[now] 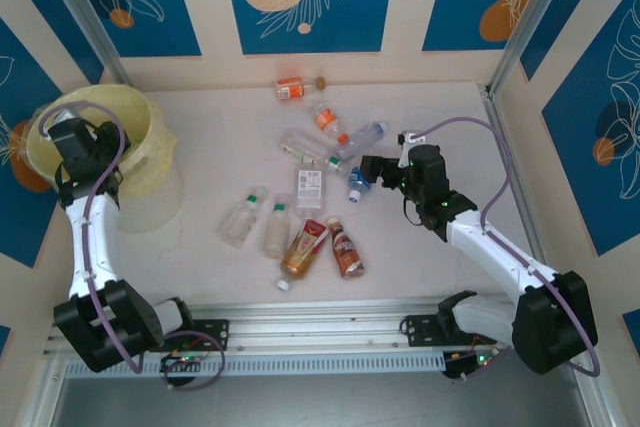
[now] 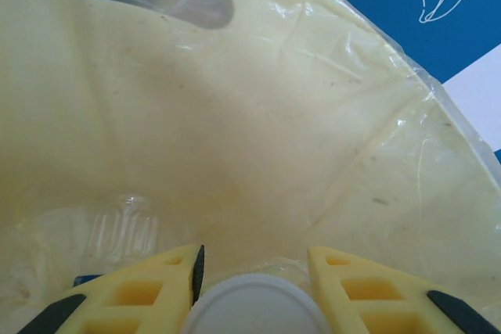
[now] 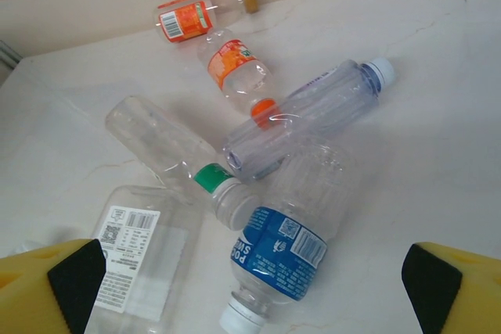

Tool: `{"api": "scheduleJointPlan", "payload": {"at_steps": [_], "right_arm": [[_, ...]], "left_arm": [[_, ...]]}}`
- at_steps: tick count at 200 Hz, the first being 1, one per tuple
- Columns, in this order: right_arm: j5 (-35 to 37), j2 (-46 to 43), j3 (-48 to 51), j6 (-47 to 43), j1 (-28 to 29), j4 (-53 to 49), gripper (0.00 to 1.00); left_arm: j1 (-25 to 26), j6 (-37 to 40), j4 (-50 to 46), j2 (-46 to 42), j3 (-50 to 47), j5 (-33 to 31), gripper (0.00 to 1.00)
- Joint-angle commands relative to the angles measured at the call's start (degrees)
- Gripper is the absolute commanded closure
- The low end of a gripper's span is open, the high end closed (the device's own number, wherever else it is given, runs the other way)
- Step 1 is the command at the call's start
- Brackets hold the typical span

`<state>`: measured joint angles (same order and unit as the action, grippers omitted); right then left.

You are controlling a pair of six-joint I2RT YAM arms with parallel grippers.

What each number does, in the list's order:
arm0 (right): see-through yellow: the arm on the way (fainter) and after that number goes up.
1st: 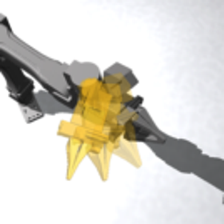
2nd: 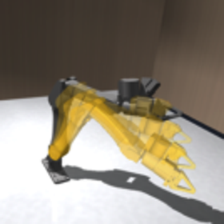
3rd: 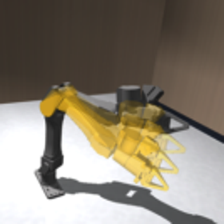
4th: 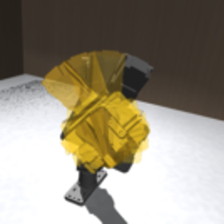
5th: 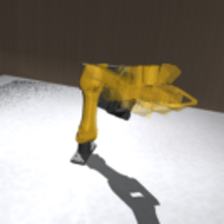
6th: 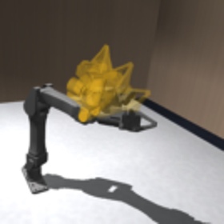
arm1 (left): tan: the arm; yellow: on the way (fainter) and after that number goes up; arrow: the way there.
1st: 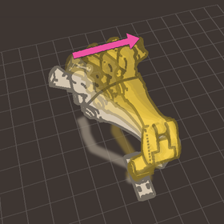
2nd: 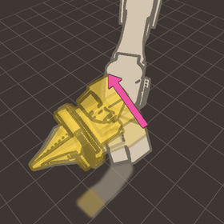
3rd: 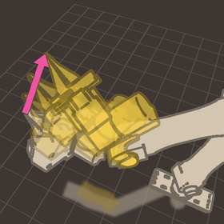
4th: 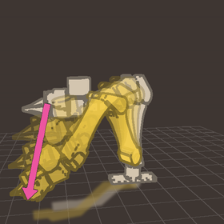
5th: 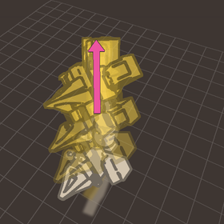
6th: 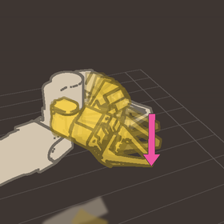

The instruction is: Put the plastic bottles in the bin

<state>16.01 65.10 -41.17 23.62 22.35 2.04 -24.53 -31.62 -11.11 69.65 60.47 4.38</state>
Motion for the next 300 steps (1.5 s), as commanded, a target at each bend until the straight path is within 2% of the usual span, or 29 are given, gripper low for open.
{"api": "scheduleJointPlan", "payload": {"at_steps": [1,45,62,158,202,219,240,272,300], "right_arm": [[-1.56,-1.26,-1.58,0.83,-0.27,-0.08,0.01],[-1.08,-1.71,-0.93,1.17,-0.25,-0.42,0.00],[-0.98,-1.64,-0.97,1.08,-0.28,-0.38,0.00],[-0.99,-1.27,-0.85,0.50,-0.27,-0.12,0.00],[-0.98,-0.85,-1.36,0.11,-0.29,-0.11,0.00],[-0.81,-0.85,-1.17,0.42,-0.23,0.20,0.00],[-0.59,-0.62,-0.93,0.83,-0.26,0.57,0.00],[-1.37,-0.33,-0.85,0.88,-0.27,0.68,0.00],[-6.88,-0.51,0.46,-1.21,-0.13,3.89,0.00]], "left_arm": [[-0.78,-1.36,-6.37,4.66,-3.34,2.65,0.67],[-0.76,-0.55,-7.00,3.04,-1.02,1.79,0.38],[-0.78,-0.21,-7.16,2.55,-0.06,2.29,0.32],[-0.80,1.13,-9.49,2.32,6.24,4.05,0.15],[0.28,4.34,-13.87,0.47,16.35,0.59,0.13],[4.12,8.16,-17.05,-0.19,20.91,-4.12,0.11],[12.11,13.79,-20.75,-0.48,24.78,-10.87,0.00],[25.71,19.54,-23.87,-0.01,26.49,-19.90,0.00],[37.80,23.66,-27.60,2.31,28.51,-27.36,0.00]]}}
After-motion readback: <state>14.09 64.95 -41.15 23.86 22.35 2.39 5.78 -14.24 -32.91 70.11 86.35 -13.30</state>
